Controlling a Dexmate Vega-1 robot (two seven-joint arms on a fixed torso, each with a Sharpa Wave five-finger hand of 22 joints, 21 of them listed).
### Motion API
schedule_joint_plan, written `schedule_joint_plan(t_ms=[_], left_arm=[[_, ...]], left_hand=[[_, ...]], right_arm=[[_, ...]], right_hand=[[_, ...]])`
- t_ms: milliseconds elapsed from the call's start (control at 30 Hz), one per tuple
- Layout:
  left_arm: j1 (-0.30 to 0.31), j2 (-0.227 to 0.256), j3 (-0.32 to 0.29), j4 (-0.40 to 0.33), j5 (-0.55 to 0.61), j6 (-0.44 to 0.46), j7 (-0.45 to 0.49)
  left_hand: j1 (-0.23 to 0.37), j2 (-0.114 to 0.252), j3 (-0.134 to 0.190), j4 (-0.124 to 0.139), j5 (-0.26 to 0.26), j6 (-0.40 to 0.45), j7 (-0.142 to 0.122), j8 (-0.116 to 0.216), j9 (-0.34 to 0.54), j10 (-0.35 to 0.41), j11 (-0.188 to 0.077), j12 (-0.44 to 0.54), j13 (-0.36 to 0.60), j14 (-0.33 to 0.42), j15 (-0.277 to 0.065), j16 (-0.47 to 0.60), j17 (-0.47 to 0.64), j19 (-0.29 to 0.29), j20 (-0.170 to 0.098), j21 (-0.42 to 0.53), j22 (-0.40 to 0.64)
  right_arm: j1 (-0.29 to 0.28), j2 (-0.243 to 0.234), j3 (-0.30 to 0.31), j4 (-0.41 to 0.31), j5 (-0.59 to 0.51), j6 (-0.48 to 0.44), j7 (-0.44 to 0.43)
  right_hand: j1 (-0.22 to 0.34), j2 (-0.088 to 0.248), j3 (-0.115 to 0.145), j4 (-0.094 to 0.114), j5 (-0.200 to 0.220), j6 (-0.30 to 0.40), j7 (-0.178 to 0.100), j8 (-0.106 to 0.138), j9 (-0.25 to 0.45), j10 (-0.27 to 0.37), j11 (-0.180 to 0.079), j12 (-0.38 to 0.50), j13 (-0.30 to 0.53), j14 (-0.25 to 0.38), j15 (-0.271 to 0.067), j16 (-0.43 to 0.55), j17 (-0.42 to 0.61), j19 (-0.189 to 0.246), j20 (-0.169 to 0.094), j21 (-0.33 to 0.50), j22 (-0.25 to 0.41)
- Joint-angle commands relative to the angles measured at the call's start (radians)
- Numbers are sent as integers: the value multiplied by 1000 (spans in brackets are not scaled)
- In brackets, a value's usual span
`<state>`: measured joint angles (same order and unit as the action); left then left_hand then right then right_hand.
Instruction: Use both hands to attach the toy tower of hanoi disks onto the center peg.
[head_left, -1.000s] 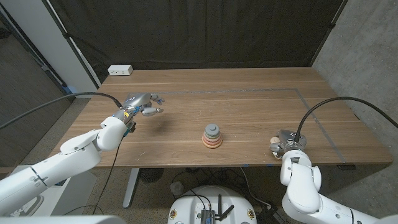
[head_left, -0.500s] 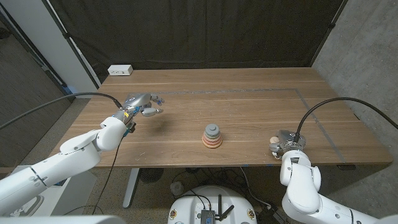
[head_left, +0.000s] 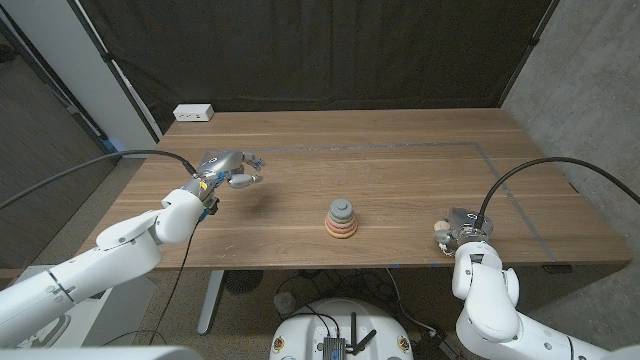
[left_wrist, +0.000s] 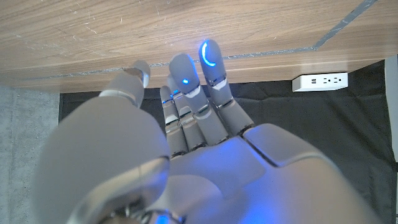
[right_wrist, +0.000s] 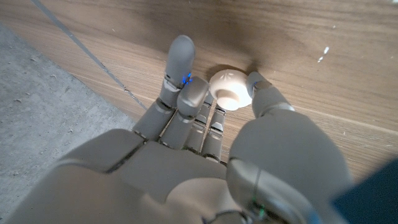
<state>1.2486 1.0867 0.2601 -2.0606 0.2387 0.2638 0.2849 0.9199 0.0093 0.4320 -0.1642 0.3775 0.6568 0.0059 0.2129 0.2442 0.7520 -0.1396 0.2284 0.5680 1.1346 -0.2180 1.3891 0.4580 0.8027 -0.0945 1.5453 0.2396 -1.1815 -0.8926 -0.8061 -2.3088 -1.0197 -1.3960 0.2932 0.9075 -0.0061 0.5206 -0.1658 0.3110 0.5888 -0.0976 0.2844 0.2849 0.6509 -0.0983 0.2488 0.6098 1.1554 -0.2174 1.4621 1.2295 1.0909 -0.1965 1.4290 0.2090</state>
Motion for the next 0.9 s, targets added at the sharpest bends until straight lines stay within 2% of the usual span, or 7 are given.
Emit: schedule_joint_plan(t_ms=[33, 500, 900], left_arm=[[10, -6, -7, -8, -2, 7, 10], [5, -10, -3, -7, 3, 5, 10], [-5, -17, 4, 3, 1, -1, 6]], left_hand=[[-6, 2, 11, -2, 5, 7, 1, -4, 4, 8, -2, -2, 3, 5, -2, -2, 3, 8, -114, 3, 5], [-8, 1, 16, -2, 5, 8, 3, -5, 4, 10, -2, -4, 2, 6, -2, -2, 5, 10, -114, 3, 4], [-9, -1, 23, -3, 5, 8, 3, -7, 6, 9, -2, -5, 7, 5, -2, -3, 7, 11, -114, 4, 3]], right_arm=[[-8, -15, 15, -25, 106, 0, -123], [-28, -25, 37, -53, 101, 0, -129], [-36, -25, 46, -72, 27, 0, -77]], right_hand=[[14, 19, 12, -3, 9, 31, -13, 10, 1, 59, -36, 10, 5, 14, -2, 13, 4, 16, -27, 11, 3], [28, 33, 24, -2, 13, 47, -9, 15, 0, 75, -35, 9, 13, 21, -1, 29, 3, 22, -27, 14, 2], [34, 37, 31, -3, 16, 53, -11, 16, -1, 70, -37, 2, 18, 21, -1, 39, 3, 23, -26, 18, 5]])
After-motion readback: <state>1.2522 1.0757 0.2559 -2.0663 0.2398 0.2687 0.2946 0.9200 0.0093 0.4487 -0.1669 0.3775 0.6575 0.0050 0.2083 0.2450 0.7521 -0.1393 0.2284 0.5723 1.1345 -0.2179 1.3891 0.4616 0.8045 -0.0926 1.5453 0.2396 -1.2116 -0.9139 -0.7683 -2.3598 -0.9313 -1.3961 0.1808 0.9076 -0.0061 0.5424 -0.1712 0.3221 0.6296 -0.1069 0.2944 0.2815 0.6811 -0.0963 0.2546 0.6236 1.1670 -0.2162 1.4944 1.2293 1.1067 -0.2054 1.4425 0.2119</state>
